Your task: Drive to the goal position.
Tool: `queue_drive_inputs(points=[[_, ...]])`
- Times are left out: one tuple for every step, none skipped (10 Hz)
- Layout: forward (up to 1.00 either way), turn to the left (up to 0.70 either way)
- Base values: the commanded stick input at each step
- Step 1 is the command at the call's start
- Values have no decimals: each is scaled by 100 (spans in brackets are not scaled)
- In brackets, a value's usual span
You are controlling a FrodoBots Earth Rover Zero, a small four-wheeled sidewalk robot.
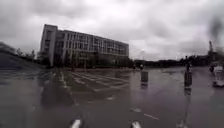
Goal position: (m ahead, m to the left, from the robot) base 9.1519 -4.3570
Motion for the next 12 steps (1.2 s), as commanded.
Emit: queue_drive_inputs(points=[[100, 0], [100, 0], [100, 0], [100, 0], [100, 0], [100, 0], [100, 0], [100, 0], [100, 0], [100, 0], [100, -1], [100, -20]])
